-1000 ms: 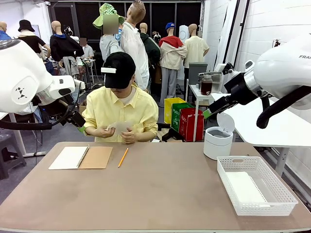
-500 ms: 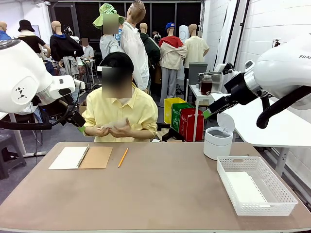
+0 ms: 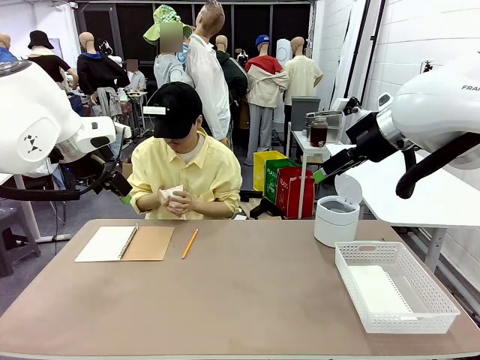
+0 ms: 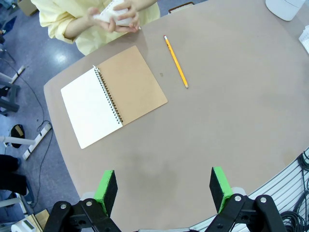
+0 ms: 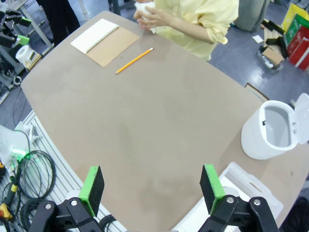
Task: Sort the paper based on its condition.
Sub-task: If a person hands you a paper, place it in the Organizing basket , and if it's crumpled, put it in the Trash can.
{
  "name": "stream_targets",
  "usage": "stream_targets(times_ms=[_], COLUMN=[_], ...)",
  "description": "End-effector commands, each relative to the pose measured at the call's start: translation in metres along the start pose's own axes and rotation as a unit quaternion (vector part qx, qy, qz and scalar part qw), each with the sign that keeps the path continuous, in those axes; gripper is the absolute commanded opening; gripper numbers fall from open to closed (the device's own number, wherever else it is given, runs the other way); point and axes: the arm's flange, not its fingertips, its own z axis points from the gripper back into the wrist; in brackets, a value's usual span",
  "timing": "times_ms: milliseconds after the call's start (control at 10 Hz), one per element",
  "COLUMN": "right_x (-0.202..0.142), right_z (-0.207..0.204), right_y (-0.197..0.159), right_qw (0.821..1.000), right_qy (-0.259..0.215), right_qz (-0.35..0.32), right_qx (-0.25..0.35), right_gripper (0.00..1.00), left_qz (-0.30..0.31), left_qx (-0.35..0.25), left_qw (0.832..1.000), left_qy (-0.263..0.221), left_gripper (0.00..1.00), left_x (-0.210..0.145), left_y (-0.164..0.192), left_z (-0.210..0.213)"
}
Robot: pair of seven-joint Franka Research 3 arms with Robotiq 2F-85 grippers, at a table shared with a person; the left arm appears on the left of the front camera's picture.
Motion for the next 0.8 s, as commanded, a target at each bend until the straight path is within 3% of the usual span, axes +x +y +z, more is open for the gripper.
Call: stream_targets(times_ms=[0, 700], right_x=[0.0003, 0.0003], right_z=[0.0008, 0.0008], right_y=[0.0002, 0.0002], right_qw=[1.0, 1.0], right_qy=[0.003, 0.003], right_qz=[0.0, 0.0], right_qx=[0.004, 0.004], right_gripper=[1.0, 1.0], left_qz=[-0.001, -0.001], left_qx=[0.002, 0.002], left_qw=[1.0, 1.0], left_qy=[0.0, 0.0], left_gripper=[1.0, 1.0], left_x=[-0.0003, -0.0003], left_y=[0.0014, 0.0014], left_z=[0.0004, 0.0004])
